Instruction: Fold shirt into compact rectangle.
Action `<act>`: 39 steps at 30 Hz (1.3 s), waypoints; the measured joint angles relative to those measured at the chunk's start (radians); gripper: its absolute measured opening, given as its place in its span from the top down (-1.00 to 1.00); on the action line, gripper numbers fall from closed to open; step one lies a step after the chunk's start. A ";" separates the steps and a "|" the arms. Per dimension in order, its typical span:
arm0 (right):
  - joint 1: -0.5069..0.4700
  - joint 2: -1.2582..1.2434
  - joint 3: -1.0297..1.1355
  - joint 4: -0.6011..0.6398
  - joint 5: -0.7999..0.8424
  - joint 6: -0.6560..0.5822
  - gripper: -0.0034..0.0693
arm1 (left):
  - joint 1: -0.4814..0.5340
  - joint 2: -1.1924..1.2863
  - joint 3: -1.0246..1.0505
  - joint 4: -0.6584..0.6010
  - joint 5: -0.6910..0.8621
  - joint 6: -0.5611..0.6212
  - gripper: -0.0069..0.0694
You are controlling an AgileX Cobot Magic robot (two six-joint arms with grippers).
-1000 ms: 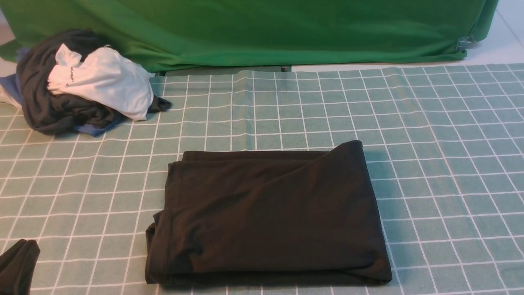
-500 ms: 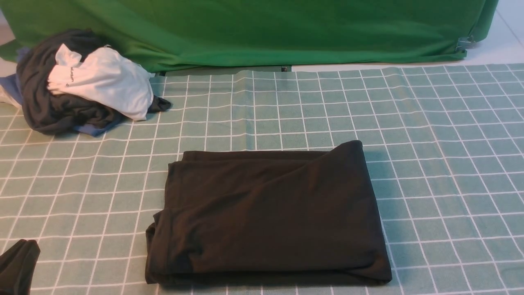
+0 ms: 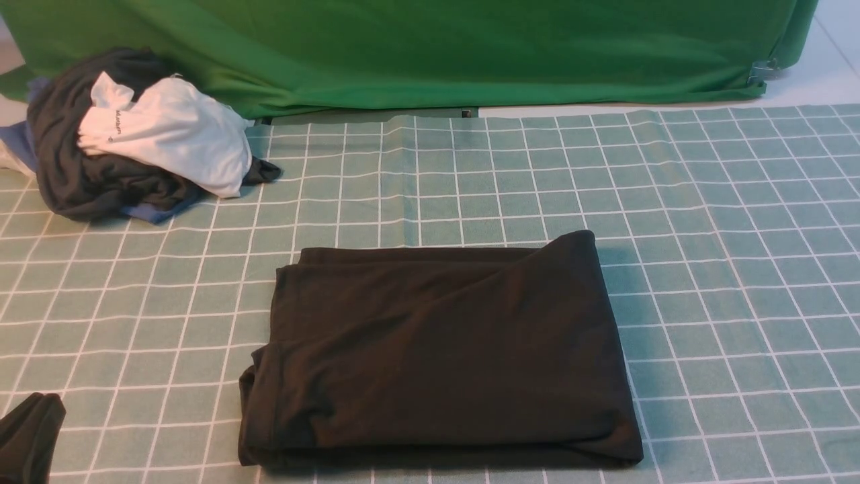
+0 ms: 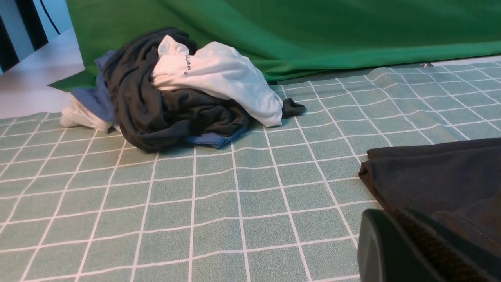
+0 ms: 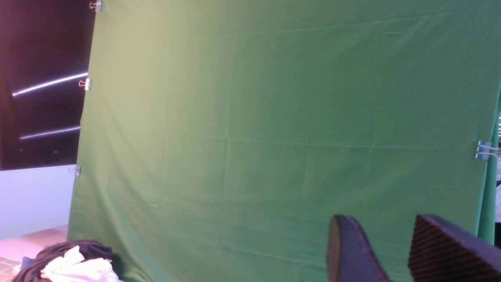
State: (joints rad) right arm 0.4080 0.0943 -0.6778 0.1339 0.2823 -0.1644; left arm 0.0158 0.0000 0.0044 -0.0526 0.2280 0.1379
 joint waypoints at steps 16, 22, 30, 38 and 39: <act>-0.347 0.000 0.396 0.001 0.026 -0.137 0.25 | 0.000 0.000 0.000 0.000 0.000 0.000 0.78; -0.420 -0.058 0.627 0.001 0.023 -0.137 0.25 | 0.000 0.000 0.000 0.000 0.000 0.000 0.78; -0.427 -0.094 0.683 0.003 -0.023 -0.133 0.25 | 0.000 -0.001 0.000 0.000 0.004 0.000 0.77; -0.428 -0.094 0.683 0.004 -0.031 -0.133 0.25 | 0.000 -0.001 0.000 0.000 0.005 0.001 0.77; -0.428 -0.094 0.683 0.004 -0.031 -0.133 0.25 | 0.000 -0.001 0.000 0.000 0.005 0.001 0.77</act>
State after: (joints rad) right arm -0.0200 0.0000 0.0047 0.1375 0.2517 -0.2975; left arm 0.0158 -0.0013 0.0044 -0.0526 0.2326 0.1392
